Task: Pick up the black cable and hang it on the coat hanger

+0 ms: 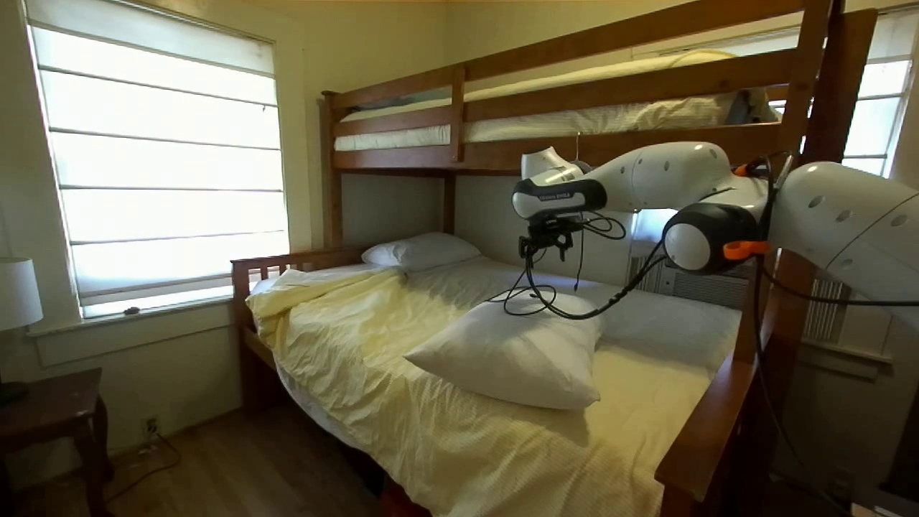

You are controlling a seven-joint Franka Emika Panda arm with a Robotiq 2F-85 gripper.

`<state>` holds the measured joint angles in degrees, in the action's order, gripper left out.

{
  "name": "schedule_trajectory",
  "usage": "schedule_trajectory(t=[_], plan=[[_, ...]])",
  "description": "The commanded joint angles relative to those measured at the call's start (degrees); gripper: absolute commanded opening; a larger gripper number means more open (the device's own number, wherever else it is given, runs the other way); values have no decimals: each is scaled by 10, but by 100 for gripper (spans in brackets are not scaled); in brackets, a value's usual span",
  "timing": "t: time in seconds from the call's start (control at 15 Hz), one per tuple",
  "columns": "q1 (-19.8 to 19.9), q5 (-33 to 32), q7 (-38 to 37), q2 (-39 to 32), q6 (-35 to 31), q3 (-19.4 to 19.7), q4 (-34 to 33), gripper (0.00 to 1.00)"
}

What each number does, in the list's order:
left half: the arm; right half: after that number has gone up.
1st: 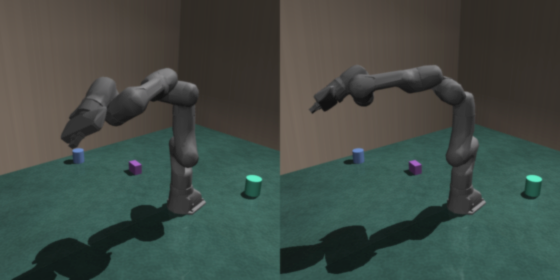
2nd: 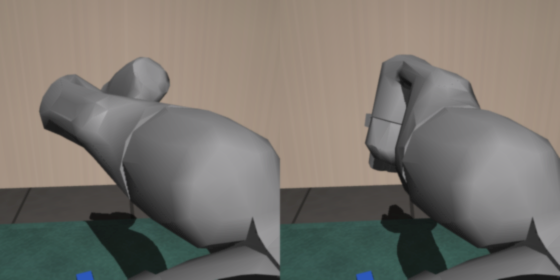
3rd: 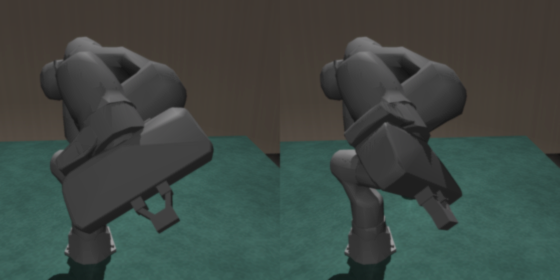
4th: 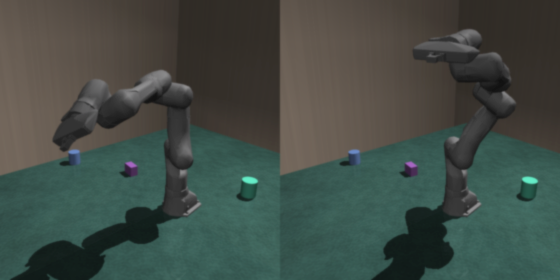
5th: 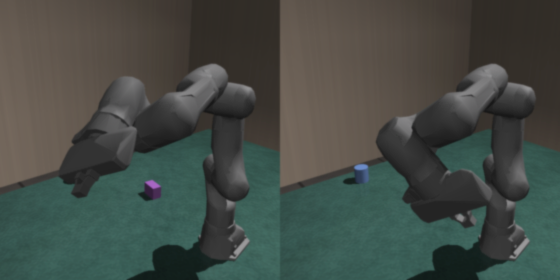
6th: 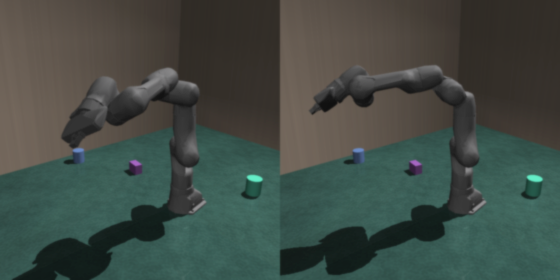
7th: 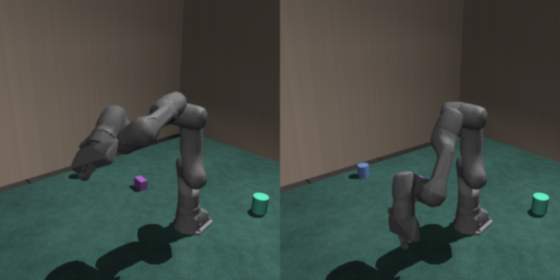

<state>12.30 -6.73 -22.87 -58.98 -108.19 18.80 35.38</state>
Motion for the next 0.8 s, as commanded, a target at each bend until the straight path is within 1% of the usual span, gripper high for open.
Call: schedule_trajectory(t=[0.0, 0.07, 0.13, 0.33, 0.4, 0.47, 0.73], plan=[[22, 34, -82, -33, 40, -6, -48, 100], [12, 12, -118, -42, 41, 16, -54, 100], [14, 15, -63, -9, 20, 0, -6, 100], [12, 15, -99, -24, 21, 9, -16, 100], [16, 33, -157, -28, 13, 6, -23, 100], [19, 48, -179, -26, 17, -4, -24, 100], [23, 72, -271, -32, -4, -13, -34, 100]])
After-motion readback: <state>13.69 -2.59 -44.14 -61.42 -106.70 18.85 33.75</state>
